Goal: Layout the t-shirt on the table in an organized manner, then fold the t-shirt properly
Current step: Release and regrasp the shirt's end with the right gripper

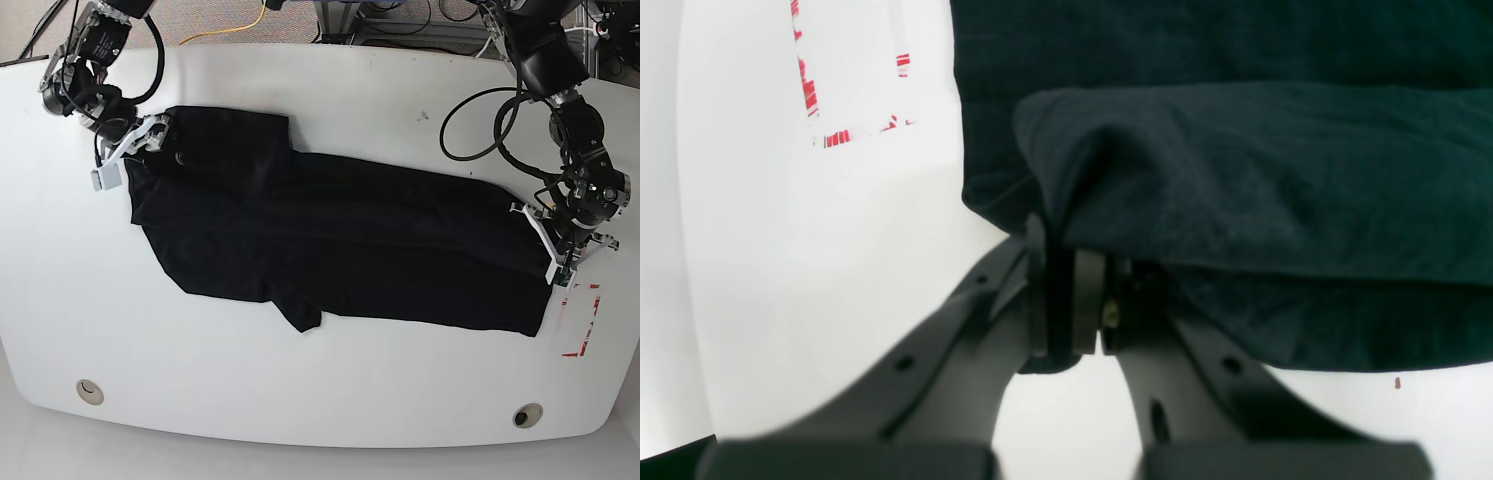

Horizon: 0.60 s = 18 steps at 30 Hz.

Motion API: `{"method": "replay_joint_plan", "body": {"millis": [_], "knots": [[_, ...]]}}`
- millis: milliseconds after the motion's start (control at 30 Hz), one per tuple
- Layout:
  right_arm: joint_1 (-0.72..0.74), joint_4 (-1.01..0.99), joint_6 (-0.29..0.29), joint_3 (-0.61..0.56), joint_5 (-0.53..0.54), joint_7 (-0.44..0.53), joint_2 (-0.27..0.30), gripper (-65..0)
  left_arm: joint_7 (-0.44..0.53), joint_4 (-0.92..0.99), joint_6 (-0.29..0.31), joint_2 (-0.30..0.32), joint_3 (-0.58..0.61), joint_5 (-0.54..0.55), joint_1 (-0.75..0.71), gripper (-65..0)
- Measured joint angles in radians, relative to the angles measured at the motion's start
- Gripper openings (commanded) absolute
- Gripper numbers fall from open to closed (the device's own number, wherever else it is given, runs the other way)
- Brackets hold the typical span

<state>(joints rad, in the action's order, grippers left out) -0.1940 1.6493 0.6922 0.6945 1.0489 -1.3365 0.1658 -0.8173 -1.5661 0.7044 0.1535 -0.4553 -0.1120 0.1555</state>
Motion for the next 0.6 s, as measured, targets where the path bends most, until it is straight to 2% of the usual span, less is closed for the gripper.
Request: {"method": "replay_joint_plan", "body": {"millis": [367,600], "knots": [[0.113,-0.008,0.0,0.006,-0.127,0.003,0.032,-11.1,0.0,0.0,0.0,0.0,0.0,0.0,0.0,-64.4],[0.18,-0.139,0.004,0.004,-0.181,0.023,0.05,-11.1,0.0,0.0,0.0,-0.001,0.0,0.0,0.0,-64.4]]}}
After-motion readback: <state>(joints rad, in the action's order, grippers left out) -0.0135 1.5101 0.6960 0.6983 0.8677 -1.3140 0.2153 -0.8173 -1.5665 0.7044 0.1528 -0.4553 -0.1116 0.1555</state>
